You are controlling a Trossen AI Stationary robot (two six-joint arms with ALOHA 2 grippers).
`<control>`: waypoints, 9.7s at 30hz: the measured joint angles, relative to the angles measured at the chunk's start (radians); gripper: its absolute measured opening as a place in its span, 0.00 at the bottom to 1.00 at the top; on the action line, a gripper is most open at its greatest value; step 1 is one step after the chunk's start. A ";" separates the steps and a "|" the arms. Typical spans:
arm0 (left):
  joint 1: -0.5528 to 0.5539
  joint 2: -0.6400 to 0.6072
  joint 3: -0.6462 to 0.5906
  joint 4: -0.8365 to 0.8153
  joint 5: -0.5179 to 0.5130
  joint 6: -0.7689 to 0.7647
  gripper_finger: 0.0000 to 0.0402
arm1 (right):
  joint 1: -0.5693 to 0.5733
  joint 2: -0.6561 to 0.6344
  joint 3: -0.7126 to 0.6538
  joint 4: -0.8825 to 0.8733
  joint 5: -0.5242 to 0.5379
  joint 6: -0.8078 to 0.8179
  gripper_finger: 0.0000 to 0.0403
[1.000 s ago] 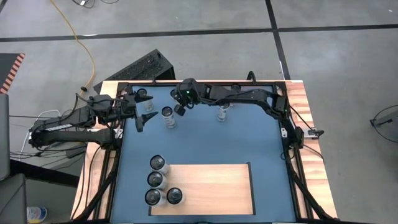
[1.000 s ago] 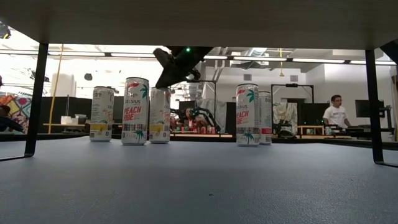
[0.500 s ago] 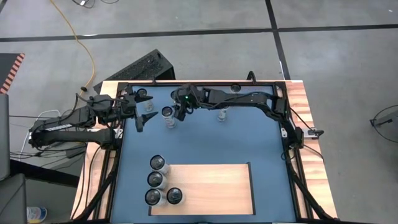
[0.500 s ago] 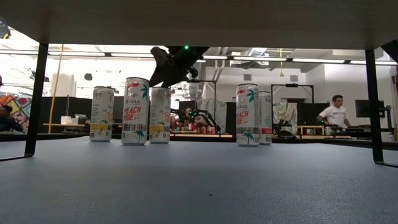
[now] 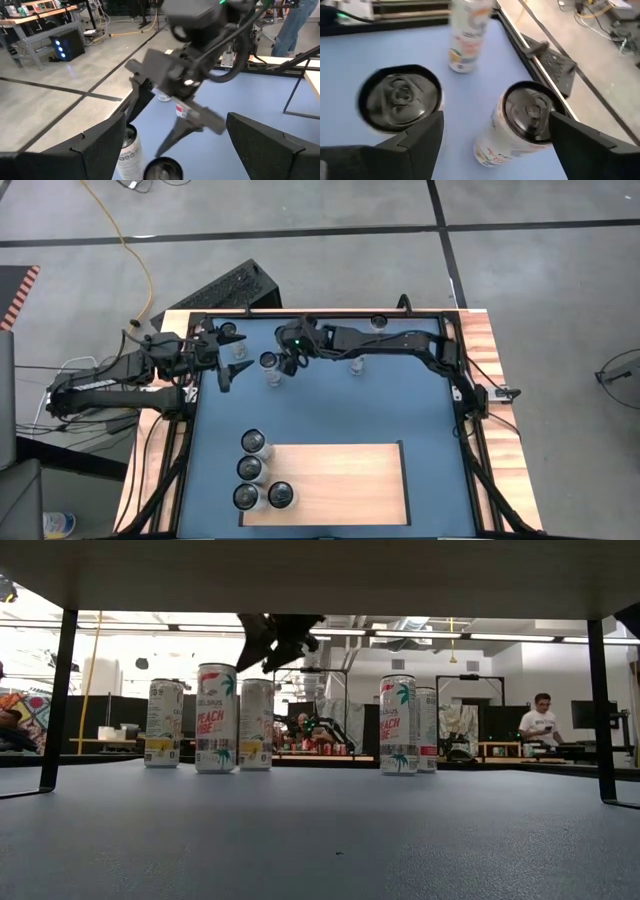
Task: Place canned beverage on shelf
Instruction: Put the right white yellow soda can on the shelf aligned with the other white yellow soda can
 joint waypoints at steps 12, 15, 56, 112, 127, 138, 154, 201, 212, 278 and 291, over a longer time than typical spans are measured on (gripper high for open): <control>0.000 0.000 0.000 -0.012 -0.001 -0.001 0.83 | -0.002 -0.001 0.035 -0.011 0.062 -0.054 0.84; 0.000 0.000 0.000 -0.012 -0.001 -0.001 0.83 | -0.032 0.001 0.035 -0.007 0.055 -0.021 0.84; 0.000 0.000 0.000 -0.011 0.008 -0.015 0.83 | -0.088 0.094 0.032 0.073 0.008 0.083 0.82; -0.044 0.148 0.000 0.273 0.190 -0.067 0.83 | 0.334 -0.413 0.031 -0.338 0.504 0.369 0.53; -0.173 0.279 0.001 0.471 0.097 -0.001 0.83 | 0.413 -0.406 0.031 -0.262 0.521 0.358 0.53; -0.173 0.353 0.001 0.490 0.080 -0.013 0.83 | 0.451 -0.405 0.031 -0.240 0.518 0.353 0.53; -0.174 0.366 0.001 0.534 0.162 -0.042 0.83 | 0.440 -0.405 0.031 -0.162 0.434 0.328 0.53; -0.176 0.351 -0.001 0.642 0.411 -0.156 0.62 | 0.473 -0.408 0.032 0.023 0.311 0.043 0.69; -0.175 0.347 -0.002 0.786 0.614 -0.280 0.62 | 0.513 -0.411 0.033 0.103 0.192 -0.177 0.69; -0.190 0.349 0.002 1.019 0.967 -0.484 0.62 | 0.347 -0.286 0.031 0.535 -0.605 -0.414 0.85; -0.190 0.349 0.001 0.982 0.965 -0.474 0.62 | 0.324 -0.274 0.031 0.583 -0.668 -0.374 0.85</control>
